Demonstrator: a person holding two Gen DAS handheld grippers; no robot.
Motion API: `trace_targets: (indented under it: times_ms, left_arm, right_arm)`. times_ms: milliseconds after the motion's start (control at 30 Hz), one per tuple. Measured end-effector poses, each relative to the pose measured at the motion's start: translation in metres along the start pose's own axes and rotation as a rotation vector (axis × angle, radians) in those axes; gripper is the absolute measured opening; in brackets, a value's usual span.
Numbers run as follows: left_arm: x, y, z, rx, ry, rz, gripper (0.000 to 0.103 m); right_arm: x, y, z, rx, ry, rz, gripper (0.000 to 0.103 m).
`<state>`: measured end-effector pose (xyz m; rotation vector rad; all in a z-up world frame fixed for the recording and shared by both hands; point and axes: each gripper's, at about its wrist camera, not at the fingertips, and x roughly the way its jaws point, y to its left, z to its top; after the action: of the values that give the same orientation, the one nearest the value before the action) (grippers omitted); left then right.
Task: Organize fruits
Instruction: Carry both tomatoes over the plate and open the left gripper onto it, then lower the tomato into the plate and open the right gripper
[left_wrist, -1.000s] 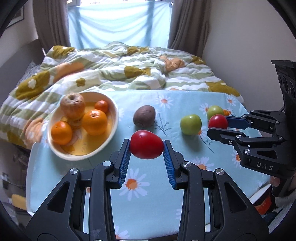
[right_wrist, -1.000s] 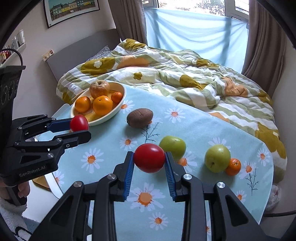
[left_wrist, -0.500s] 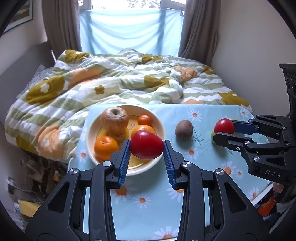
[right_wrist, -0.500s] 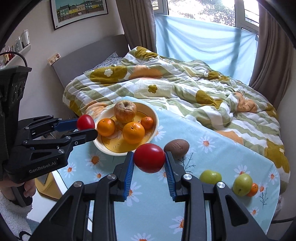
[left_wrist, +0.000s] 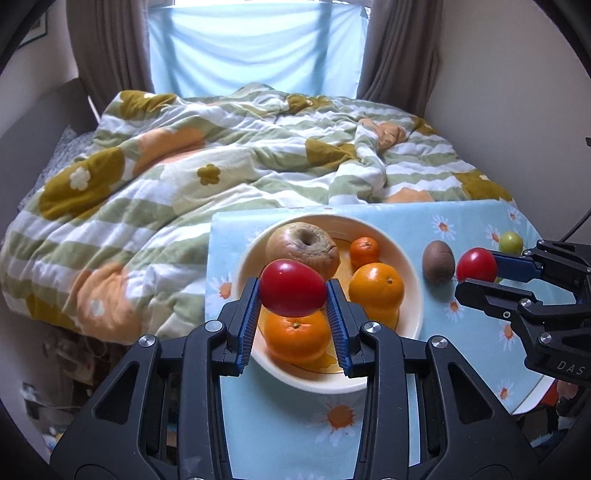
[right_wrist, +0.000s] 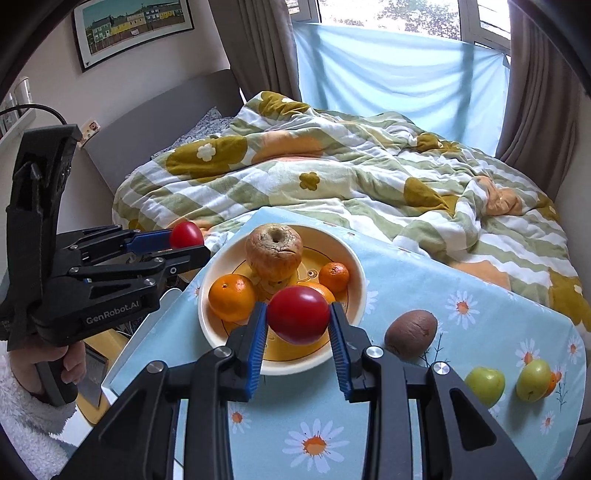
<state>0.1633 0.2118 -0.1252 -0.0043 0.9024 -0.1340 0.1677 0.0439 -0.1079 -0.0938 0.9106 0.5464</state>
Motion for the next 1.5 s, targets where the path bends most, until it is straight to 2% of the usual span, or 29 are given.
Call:
trace_targets:
  times_ms: [267, 467, 533, 567, 600, 633, 700, 933, 1133, 1500]
  left_arm:
    - [0.048, 0.026, -0.002, 0.007, 0.072, -0.029, 0.042]
    - [0.061, 0.034, -0.004, 0.021, 0.092, -0.024, 0.042]
    - [0.059, 0.035, -0.002, 0.011, 0.075, -0.007, 0.043]
    - [0.056, 0.036, -0.001, 0.008, 0.059, -0.003, 0.05]
    - [0.053, 0.036, 0.001, 0.008, 0.046, -0.004, 0.081]
    - [0.051, 0.037, 0.001, 0.007, 0.036, -0.007, 0.102]
    - [0.043, 0.039, 0.002, -0.001, 0.013, -0.019, 0.103]
    - [0.034, 0.037, -0.001, -0.008, 0.051, -0.015, 0.103]
    - [0.023, 0.022, -0.009, -0.018, 0.077, -0.013, 0.103]
    - [0.014, 0.008, -0.021, -0.059, 0.119, -0.007, 0.103]
  right_arm:
    - [0.027, 0.009, 0.001, 0.059, 0.035, -0.051, 0.03]
    - [0.037, 0.013, -0.003, 0.09, 0.062, -0.067, 0.03]
    - [0.038, 0.013, -0.004, 0.1, 0.067, -0.067, 0.03]
    - [0.038, 0.012, -0.004, 0.104, 0.067, -0.068, 0.03]
    - [0.038, 0.012, -0.004, 0.106, 0.067, -0.069, 0.031]
    - [0.038, 0.012, -0.004, 0.107, 0.067, -0.071, 0.03]
    - [0.037, 0.01, -0.004, 0.109, 0.065, -0.077, 0.03]
    - [0.035, 0.002, 0.0, 0.113, 0.062, -0.083, 0.03]
    - [0.035, -0.012, 0.01, 0.103, 0.059, -0.082, 0.03]
    - [0.062, -0.039, 0.025, 0.093, 0.106, -0.054, 0.03]
